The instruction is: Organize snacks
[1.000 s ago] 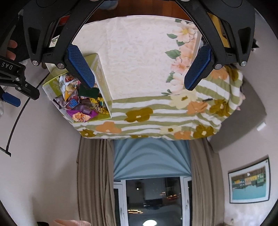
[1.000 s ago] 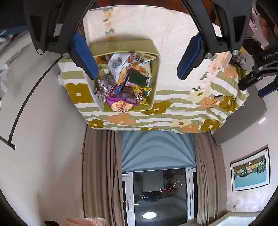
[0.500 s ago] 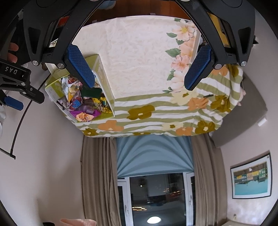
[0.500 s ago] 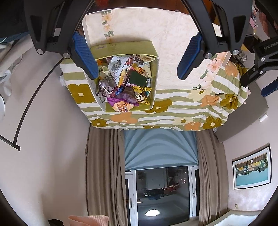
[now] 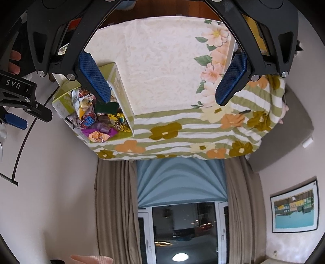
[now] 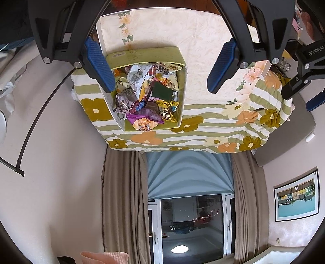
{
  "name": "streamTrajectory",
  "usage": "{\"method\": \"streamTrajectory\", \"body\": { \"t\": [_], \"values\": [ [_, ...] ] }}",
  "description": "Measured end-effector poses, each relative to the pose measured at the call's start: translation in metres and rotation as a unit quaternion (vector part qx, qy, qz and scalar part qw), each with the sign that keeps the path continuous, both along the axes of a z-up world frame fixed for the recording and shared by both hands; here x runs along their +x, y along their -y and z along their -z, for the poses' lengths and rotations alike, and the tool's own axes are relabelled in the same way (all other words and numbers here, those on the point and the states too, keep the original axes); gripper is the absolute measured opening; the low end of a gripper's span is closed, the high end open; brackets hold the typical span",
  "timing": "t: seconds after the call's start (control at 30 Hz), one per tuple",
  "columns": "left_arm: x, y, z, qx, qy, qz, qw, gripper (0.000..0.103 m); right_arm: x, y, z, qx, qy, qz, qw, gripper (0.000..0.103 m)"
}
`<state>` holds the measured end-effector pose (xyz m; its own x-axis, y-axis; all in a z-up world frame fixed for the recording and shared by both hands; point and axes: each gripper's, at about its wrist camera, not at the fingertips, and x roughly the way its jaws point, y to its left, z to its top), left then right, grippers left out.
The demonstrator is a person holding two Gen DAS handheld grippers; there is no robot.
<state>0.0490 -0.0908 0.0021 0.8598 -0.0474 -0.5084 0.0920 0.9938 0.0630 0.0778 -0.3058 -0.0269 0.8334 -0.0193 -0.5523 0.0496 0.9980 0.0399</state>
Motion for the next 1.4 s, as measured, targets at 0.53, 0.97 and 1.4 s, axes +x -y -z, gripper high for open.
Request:
{"method": "streamTrajectory", "body": {
  "t": [0.53,0.97,1.4],
  "values": [
    [0.004,-0.0015,0.0038,0.0,0.0,0.0,1.0,0.102,0.003,-0.0046,0.0025,-0.001,-0.003,-0.001,1.0,0.09],
    [0.0084,-0.0006,0.0053,0.004,0.0,0.0,1.0,0.102,0.0041,-0.003,0.002,-0.001,-0.003,-0.002,1.0,0.09],
    [0.0004,-0.0041,0.0047,-0.002,0.018,-0.008,0.9998,0.102,0.0062,-0.0026,0.002,0.001,0.0,-0.001,1.0,0.09]
  ]
}}
